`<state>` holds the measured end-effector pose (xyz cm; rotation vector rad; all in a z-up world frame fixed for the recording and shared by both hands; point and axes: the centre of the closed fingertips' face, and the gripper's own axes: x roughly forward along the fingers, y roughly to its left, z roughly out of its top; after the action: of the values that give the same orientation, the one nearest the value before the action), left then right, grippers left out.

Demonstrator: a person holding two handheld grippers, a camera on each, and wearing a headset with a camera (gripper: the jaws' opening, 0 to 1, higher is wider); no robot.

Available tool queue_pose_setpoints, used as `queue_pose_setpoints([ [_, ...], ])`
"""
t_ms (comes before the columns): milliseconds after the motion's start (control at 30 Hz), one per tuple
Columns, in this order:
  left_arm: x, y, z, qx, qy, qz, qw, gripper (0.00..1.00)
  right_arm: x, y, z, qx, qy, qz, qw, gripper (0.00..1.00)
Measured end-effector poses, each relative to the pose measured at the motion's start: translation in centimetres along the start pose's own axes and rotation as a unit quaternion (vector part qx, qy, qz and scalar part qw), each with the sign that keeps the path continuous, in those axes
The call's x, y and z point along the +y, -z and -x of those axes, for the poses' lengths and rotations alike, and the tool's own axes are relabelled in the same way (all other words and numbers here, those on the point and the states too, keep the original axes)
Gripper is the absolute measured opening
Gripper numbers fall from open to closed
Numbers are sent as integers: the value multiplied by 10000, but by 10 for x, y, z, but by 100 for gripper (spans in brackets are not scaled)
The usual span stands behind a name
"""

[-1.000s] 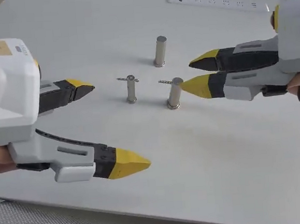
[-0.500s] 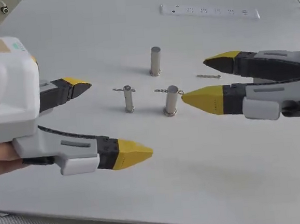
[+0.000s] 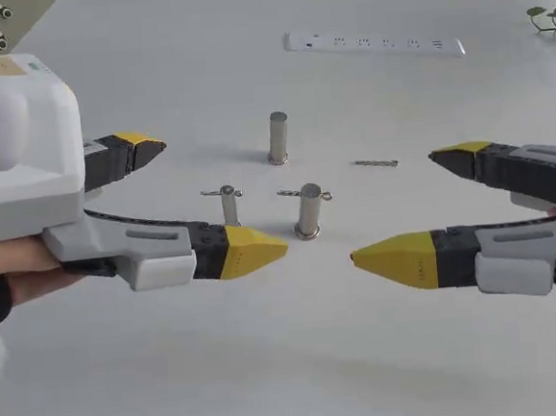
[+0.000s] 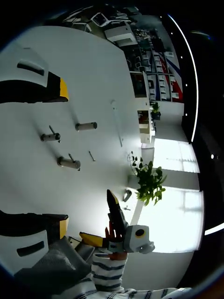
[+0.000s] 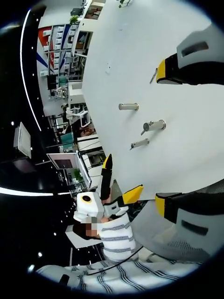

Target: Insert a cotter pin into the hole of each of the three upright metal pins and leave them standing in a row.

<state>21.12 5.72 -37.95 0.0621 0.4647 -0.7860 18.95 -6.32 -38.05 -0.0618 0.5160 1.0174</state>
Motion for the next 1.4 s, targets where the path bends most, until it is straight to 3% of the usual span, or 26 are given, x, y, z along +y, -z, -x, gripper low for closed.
queue_pose_setpoints([
  [133, 11, -13, -9, -87, 5, 14, 10000, 99, 1, 5, 8, -25, 134, -176, 9998, 96],
  [233, 18, -18, -19, -9, 42, 15, 10000, 98, -1, 10, 18, -124, 358, -376, 9986, 96],
  [333, 22, -23, -30, 124, 118, -201, 9997, 96, -4, 18, 29, -170, 497, -518, 9973, 95],
  [467, 29, -36, -44, 78, 130, -493, 9987, 93, -5, 28, 40, -94, 645, -563, 9963, 94],
  [533, 41, -46, -51, -40, -37, -682, 9977, 90, -8, 31, 46, -90, 785, -601, 9951, 94],
  [700, 54, -58, -67, -179, -137, -555, 9982, 70, -14, 31, 59, -191, 1003, -679, 9925, 93],
  [833, 64, -50, -83, 106, -75, -672, 9977, 66, -17, 31, 64, -234, 1103, -702, 9911, 92],
  [867, 61, -49, -85, 141, -68, -672, 9976, 66, -17, 31, 64, -240, 1124, -708, 9908, 92],
  [1033, 68, -30, -99, 586, -28, -700, 9958, 59, -18, 33, 66, -236, 1169, -737, 9901, 91],
  [1200, 74, -19, -113, 838, 27, -755, 9936, 47, -18, 36, 64, -178, 1147, -748, 9904, 90],
  [1400, 81, -14, -127, 957, -1, -797, 9922, 33, -18, 36, 65, -212, 1138, -796, 9901, 88],
])
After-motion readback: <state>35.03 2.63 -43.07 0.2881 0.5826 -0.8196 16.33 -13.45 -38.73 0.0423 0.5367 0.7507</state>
